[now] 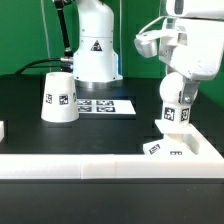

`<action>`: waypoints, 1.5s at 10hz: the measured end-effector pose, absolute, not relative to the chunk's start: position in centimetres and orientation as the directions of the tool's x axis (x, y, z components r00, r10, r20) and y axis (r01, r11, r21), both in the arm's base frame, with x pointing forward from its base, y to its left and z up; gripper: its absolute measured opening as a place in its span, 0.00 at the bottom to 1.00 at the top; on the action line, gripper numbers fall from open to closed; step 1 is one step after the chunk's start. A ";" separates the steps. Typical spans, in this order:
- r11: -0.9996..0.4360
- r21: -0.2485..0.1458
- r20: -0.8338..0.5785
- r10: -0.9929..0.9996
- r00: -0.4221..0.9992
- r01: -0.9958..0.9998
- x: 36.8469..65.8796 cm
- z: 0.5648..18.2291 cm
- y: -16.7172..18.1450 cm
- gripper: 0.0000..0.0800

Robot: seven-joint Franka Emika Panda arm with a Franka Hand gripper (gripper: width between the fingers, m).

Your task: Assemble lamp

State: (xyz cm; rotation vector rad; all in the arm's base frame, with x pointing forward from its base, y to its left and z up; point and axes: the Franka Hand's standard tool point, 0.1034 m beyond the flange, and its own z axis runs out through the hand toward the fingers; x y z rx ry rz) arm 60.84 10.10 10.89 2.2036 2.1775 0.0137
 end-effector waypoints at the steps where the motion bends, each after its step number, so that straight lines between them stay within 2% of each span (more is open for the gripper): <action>1: -0.021 0.037 -0.024 0.999 0.022 0.999 60.8 10.9 10.1 0.86; 2: -0.025 0.037 -0.024 0.999 0.026 0.999 60.8 10.9 10.1 0.72; 5: -0.038 0.037 -0.023 0.999 0.039 0.999 60.8 10.9 10.0 0.72; 7: -0.115 0.038 -0.020 0.993 0.116 0.993 60.8 10.9 10.0 0.72; 11: -0.550 0.050 0.009 0.835 0.551 0.833 60.8 10.8 9.5 0.72; 13: -0.727 0.047 0.020 0.686 0.727 0.685 60.8 10.8 9.7 0.72; 15: -0.843 0.048 0.032 0.537 0.843 0.535 60.9 11.0 10.1 0.72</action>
Offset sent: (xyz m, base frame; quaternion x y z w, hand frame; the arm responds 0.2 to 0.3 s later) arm 0.0000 0.0000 0.0000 0.0000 0.0000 0.0000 1.0000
